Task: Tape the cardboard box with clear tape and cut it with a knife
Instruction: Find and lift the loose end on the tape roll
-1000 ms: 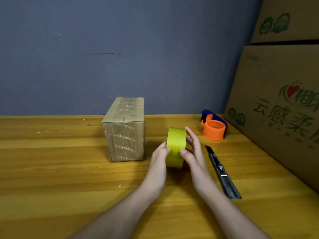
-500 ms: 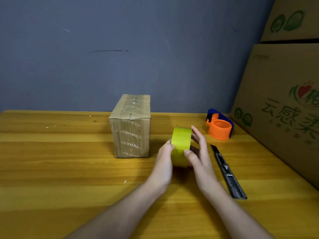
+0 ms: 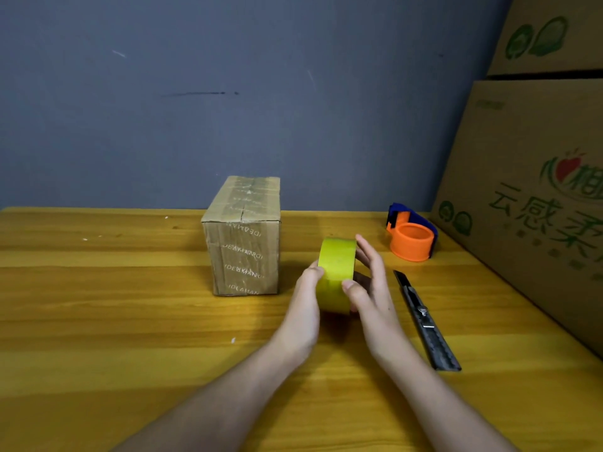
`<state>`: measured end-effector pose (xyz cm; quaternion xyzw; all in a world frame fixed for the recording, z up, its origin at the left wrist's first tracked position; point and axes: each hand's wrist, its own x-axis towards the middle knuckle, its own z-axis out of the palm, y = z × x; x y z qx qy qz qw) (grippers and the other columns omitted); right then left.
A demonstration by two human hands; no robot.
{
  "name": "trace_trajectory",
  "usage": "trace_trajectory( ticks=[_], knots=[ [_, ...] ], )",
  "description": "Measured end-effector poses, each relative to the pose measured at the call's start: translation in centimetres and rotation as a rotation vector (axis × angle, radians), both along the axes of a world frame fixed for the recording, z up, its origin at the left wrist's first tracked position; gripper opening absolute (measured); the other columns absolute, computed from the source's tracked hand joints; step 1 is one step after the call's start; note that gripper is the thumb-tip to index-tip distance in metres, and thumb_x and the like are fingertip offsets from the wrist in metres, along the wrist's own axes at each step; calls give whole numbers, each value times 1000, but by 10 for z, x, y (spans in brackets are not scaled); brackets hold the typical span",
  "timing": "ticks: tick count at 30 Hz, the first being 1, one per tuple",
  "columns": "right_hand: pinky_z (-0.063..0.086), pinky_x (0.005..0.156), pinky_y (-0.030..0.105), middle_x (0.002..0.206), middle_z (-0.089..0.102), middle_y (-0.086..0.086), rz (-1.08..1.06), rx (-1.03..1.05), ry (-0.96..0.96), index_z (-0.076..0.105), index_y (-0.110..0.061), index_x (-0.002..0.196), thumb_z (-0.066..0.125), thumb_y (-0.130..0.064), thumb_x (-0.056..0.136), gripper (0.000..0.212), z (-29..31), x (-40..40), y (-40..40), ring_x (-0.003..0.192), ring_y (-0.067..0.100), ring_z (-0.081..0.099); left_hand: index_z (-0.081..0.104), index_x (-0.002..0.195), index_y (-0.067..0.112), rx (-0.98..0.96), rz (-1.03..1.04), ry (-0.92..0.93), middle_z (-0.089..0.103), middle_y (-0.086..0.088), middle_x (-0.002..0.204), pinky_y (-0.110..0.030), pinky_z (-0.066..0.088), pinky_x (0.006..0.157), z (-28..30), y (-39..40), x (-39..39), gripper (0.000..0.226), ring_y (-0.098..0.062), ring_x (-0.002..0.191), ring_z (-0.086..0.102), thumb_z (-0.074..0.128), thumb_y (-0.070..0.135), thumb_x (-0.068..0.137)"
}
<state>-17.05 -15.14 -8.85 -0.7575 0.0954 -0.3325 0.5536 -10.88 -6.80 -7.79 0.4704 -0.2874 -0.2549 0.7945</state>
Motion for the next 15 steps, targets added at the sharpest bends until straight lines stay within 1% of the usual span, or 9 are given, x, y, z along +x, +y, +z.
trace_trajectory(
  ticks=[3, 5, 8, 10, 12, 14, 15],
  knots=[
    [38, 104, 28, 144, 36, -9, -5, -8, -3, 30, -51, 136, 50, -52, 67, 72, 0, -1, 0, 126, -10, 34, 66, 86, 22, 8, 14, -22, 67, -6, 83, -17, 52, 62, -1, 0, 1, 35, -11, 73, 62, 34, 26, 73],
    [38, 100, 23, 144, 36, -9, -2, 1, -4, 30, -51, 135, 50, -52, 67, 72, 1, -1, 0, 125, -12, 34, 67, 83, 23, 7, 18, -29, 69, -1, 78, -17, 51, 60, -2, 0, 2, 35, -10, 72, 63, 34, 26, 70],
    [38, 100, 24, 144, 37, -9, 2, 5, -5, 30, -50, 136, 50, -53, 67, 72, 1, -2, 0, 127, -7, 35, 67, 84, 24, 18, 7, -71, 71, 6, 74, -15, 51, 61, -3, 0, 2, 31, -6, 71, 64, 42, 27, 66],
    [40, 101, 28, 141, 40, -11, 3, 15, -11, 31, -48, 136, 49, -52, 67, 72, 1, -2, 0, 127, -7, 37, 65, 87, 23, 17, 3, -126, 70, 7, 76, -13, 50, 62, -2, -1, 1, 33, -1, 70, 64, 44, 24, 62],
    [41, 101, 29, 136, 44, -16, 2, 43, -25, 33, -44, 137, 48, -52, 65, 73, 1, 0, -2, 123, -10, 40, 60, 97, 20, 29, 4, -227, 66, 5, 86, -10, 48, 68, -1, 0, 1, 38, 3, 75, 61, 45, 19, 63],
    [40, 102, 31, 133, 47, -12, 5, 80, -41, 35, -38, 138, 48, -49, 64, 75, 1, 1, -4, 124, 0, 44, 53, 104, 18, 64, 28, -318, 62, 6, 91, -8, 45, 72, -1, 2, 0, 37, 6, 76, 57, 50, 19, 67],
    [40, 103, 32, 133, 47, -10, 8, 99, -31, 36, -36, 138, 49, -48, 65, 75, 2, 2, -5, 125, 6, 44, 51, 106, 21, 95, 62, -370, 62, 8, 92, -9, 45, 74, -4, 2, 1, 38, 6, 78, 58, 56, 22, 68]
  ],
)
